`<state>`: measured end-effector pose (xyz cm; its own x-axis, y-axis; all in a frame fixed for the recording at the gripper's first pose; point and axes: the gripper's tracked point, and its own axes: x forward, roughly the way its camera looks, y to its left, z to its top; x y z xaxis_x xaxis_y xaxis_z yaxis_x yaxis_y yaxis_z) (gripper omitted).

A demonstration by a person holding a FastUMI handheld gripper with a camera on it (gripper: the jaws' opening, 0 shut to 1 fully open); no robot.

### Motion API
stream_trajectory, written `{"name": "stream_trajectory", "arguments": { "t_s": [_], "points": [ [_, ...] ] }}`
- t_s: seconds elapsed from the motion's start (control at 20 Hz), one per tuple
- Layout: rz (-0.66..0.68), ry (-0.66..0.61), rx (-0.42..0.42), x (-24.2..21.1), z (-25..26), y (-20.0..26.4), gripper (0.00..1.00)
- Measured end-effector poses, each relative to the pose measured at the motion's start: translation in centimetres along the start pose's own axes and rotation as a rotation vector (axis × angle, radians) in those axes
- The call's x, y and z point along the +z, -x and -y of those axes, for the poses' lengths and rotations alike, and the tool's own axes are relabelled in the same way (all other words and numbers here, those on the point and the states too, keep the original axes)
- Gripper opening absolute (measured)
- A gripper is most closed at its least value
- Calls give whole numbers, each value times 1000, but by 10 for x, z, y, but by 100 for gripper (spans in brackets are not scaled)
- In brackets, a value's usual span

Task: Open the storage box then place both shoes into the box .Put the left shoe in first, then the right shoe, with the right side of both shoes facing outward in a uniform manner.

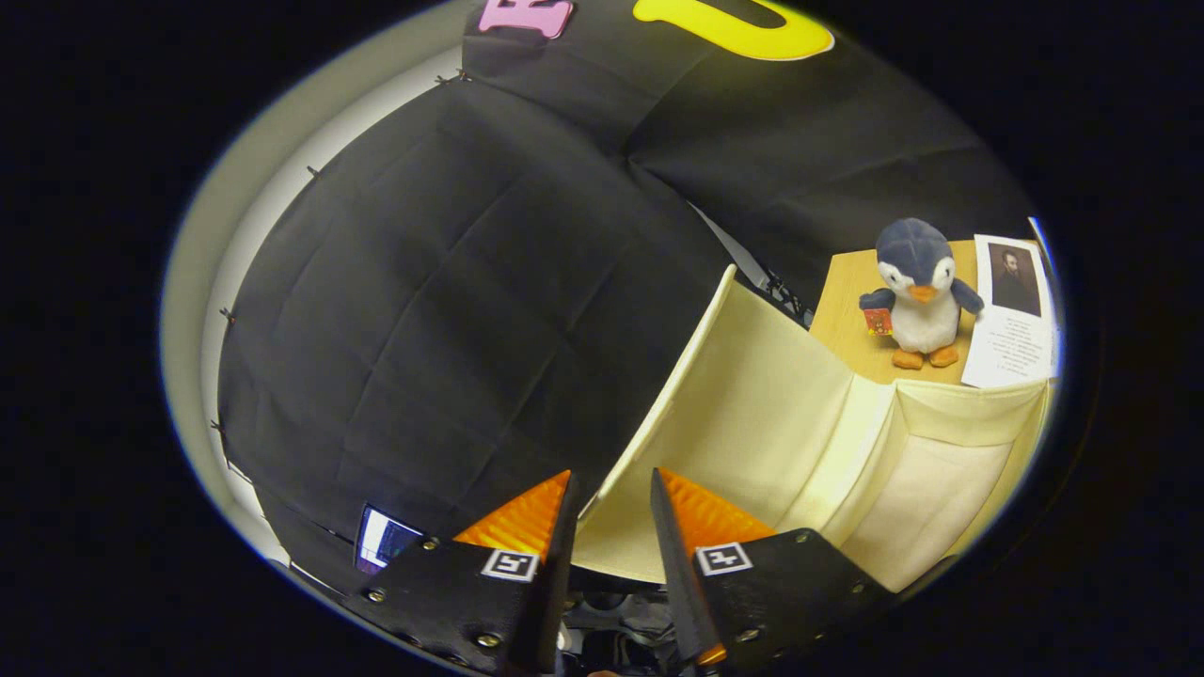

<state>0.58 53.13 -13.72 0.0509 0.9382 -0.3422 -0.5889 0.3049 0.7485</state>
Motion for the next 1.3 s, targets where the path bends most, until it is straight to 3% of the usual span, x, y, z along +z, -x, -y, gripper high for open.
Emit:
{"name": "stream_trajectory", "arguments": {
  "t_s": [0.05, 0.3, 0.45, 0.8, 1.3],
  "points": [
    [-4, 10, -6, -2, -4, -2, 61],
    [28, 43, -45, 2, 2, 15, 73],
    [37, 74, -116, 3, 20, 41, 97],
    [134, 89, -251, 10, 65, 112, 97],
    [216, 68, -609, -39, 189, 252, 97]
  ]
}}
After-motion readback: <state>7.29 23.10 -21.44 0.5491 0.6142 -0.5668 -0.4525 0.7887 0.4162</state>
